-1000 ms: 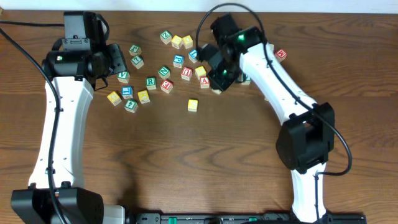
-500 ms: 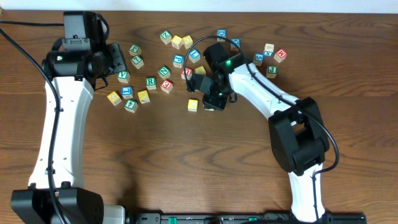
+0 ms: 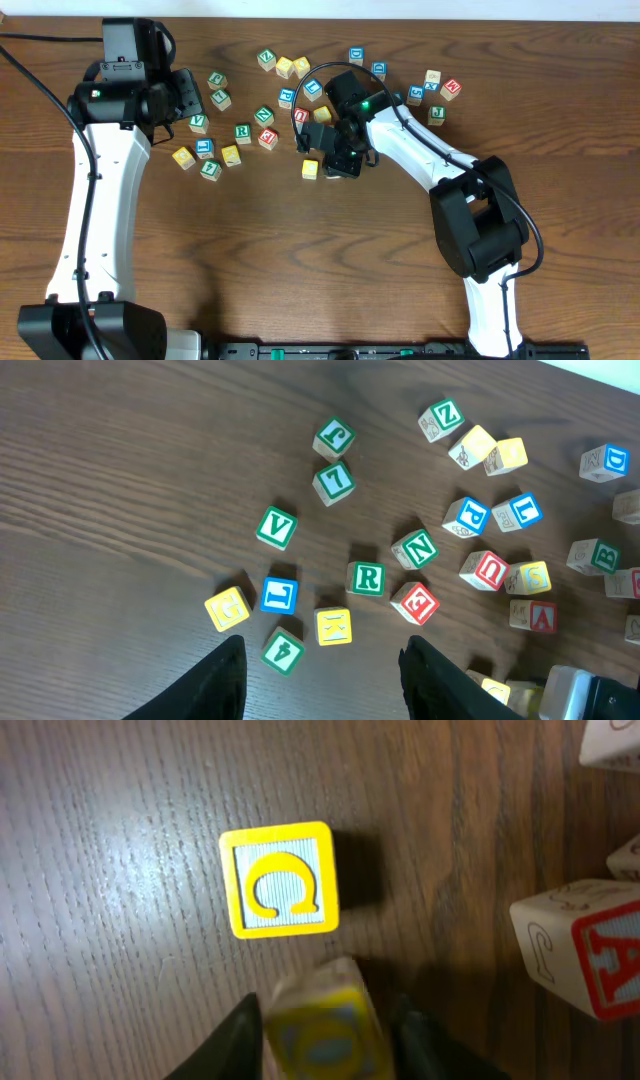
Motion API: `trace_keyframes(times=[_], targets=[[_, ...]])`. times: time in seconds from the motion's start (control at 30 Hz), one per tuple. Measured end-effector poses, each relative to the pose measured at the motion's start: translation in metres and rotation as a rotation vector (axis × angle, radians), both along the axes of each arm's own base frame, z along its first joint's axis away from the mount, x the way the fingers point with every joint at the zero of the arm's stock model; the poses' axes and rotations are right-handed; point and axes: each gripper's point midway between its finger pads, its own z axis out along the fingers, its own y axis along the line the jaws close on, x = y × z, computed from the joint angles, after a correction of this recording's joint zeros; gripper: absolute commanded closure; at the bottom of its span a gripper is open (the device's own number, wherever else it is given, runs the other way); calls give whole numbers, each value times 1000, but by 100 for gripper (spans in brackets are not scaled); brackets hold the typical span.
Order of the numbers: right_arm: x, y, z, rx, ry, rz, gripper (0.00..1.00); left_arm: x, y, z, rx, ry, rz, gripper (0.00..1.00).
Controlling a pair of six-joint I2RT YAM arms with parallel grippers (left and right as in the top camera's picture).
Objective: Spell out CORL
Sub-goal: 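Place the yellow O block right of the C block, open right gripper, then move the left gripper over the green R block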
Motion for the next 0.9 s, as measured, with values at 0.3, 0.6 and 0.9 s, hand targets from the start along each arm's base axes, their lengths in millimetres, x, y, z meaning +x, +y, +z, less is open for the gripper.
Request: trace_keyframes(times=[0.3,0.6,0.9], targets=[[0,0,5,8,13,-49,40,0,0,0,0,0,0,50],[40,-1,171,322,-217,-395,27,0,0,0,0,0,0,51],[61,-16,158,391,-54,-744,26,2,-7,-12,-21,31,8,51]])
